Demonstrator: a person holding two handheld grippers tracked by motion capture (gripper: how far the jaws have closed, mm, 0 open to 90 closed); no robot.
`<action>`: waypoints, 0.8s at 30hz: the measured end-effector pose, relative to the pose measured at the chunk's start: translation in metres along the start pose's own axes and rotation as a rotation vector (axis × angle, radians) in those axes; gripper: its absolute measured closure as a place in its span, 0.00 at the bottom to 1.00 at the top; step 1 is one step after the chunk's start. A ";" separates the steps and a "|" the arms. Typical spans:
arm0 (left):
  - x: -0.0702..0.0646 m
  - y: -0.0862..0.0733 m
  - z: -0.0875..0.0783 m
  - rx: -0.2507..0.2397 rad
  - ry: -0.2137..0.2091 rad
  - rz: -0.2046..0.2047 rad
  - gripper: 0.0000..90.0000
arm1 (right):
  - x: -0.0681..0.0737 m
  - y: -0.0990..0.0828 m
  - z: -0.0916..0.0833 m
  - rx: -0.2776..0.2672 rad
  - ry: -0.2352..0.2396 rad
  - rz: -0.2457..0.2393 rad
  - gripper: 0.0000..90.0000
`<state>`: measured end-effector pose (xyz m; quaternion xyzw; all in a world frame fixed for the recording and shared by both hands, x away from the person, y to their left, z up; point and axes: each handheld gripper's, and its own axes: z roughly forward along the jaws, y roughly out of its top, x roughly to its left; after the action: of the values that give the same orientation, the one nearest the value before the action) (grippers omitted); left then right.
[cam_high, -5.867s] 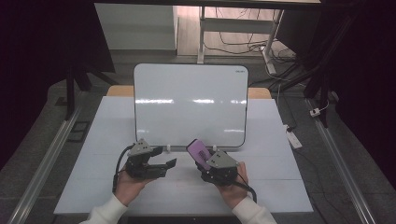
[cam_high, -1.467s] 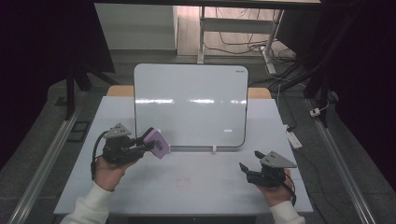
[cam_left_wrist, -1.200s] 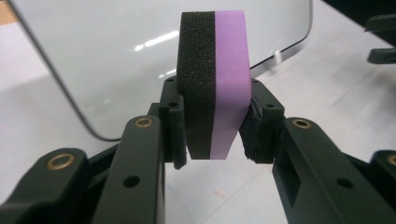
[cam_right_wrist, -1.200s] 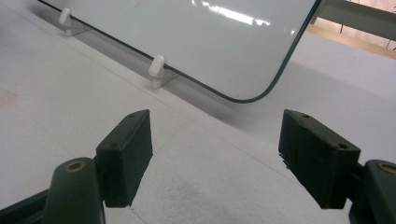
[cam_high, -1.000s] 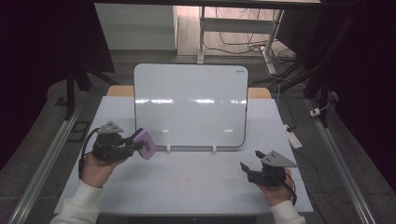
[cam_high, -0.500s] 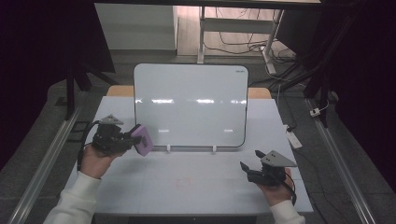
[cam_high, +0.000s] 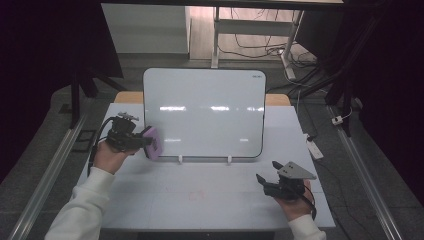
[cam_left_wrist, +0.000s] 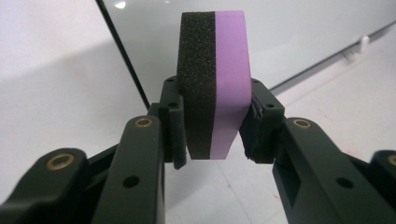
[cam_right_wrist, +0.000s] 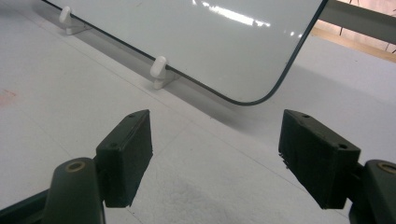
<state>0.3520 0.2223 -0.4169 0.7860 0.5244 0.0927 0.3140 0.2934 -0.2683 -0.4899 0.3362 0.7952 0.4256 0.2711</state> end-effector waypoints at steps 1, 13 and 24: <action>0.001 0.001 0.001 -0.001 -0.003 -0.005 0.71 | 0.000 0.000 0.000 0.000 0.000 0.000 0.28; -0.006 0.020 0.019 -0.051 0.022 -0.038 0.70 | 0.001 0.000 0.000 -0.001 -0.004 -0.005 0.28; -0.020 0.023 0.030 -0.069 0.089 -0.017 0.70 | 0.000 -0.001 0.001 0.003 -0.009 -0.006 0.28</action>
<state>0.3753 0.1871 -0.4236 0.7652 0.5410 0.1431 0.3182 0.2937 -0.2680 -0.4911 0.3359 0.7956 0.4223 0.2754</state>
